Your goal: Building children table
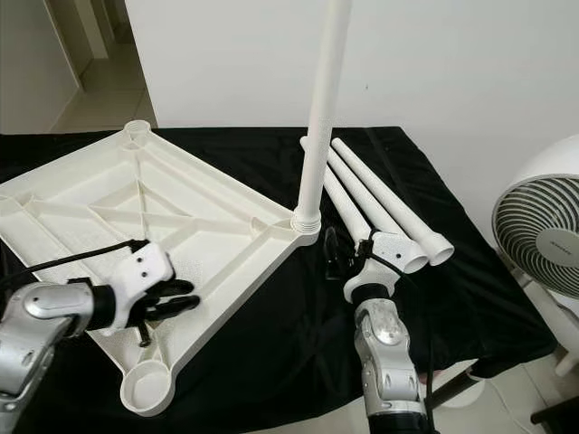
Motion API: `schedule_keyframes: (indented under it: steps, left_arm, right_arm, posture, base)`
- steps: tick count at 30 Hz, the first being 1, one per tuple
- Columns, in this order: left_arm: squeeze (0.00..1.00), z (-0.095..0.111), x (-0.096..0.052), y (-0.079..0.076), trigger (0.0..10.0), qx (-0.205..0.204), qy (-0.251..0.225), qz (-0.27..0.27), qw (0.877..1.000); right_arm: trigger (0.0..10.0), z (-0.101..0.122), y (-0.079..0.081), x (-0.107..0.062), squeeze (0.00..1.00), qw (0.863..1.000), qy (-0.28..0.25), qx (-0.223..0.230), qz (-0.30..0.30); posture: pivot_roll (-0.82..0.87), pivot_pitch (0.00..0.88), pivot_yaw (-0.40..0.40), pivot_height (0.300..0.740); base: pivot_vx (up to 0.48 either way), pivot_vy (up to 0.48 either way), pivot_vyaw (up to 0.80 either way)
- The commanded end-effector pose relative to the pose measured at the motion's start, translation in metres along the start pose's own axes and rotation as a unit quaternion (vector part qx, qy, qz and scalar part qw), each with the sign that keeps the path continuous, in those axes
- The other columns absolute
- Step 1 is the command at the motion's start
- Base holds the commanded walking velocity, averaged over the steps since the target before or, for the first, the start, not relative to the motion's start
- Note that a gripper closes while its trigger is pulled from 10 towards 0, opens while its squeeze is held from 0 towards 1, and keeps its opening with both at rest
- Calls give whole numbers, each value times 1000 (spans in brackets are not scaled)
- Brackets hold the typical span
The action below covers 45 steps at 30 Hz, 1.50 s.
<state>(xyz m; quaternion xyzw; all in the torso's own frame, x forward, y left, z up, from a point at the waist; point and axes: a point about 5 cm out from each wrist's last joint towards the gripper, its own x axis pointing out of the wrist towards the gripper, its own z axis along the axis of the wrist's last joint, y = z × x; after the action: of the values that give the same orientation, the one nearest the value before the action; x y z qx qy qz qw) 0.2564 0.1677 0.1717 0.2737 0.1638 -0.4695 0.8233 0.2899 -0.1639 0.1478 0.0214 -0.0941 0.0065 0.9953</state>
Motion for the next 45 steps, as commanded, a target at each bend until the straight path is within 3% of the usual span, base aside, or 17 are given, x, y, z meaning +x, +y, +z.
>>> schedule_keyframes:
  steps: [1,11,23,24,25,26,35,36,37,45]
  left_arm:
    - [0,-5,-6,1,10000,-1,8,-10,1000]
    - [0,-29,-37,21,10000,2,80,10,997]
    - [0,-37,-44,25,10000,17,103,7,995]
    - [471,-37,-43,25,10000,19,104,6,994]
    - [471,-37,-43,25,10000,19,104,6,994]
    - [1000,-37,-42,24,10000,18,101,4,995]
    - [1000,-34,-39,22,10000,40,103,-8,994]
    - [541,-35,-38,22,10000,46,109,-11,993]
    - [0,-37,-37,23,10000,51,119,-11,992]
    - [0,-41,-32,27,10000,76,140,-19,987]
  right_arm:
    - [10000,-3,-3,-2,0,1000,4,-1,-6]
    - [10000,-4,-3,-3,0,1000,4,1,-8]
    - [10000,-5,-2,-3,0,1000,6,3,-6]
    - [10000,-5,-2,-3,0,1000,6,3,-6]
    - [10000,-5,-2,-3,0,1000,6,3,-6]
    - [10000,-5,-2,-4,0,1000,6,2,-7]
    - [10000,-6,-2,-5,0,1000,8,3,-9]
    - [10000,-7,-3,-5,0,1000,9,3,-9]
    - [10000,-7,-2,-5,0,1000,9,3,-8]
    - [10000,-7,-2,-6,0,1000,10,2,-8]
  posture:
    - [14,64,-2,740]
    - [15,64,3,740]
    - [22,66,5,740]
    - [21,66,4,740]
    - [21,66,4,740]
    - [19,66,5,740]
    - [19,71,6,740]
    - [19,71,6,740]
    - [19,71,6,740]
    - [15,73,11,740]
  base:
    - [0,0,0]
    - [0,0,0]
    - [0,0,0]
    - [0,0,0]
    - [0,0,0]
    - [0,0,0]
    - [0,0,0]
    - [0,0,0]
    - [0,0,0]
    - [0,0,0]
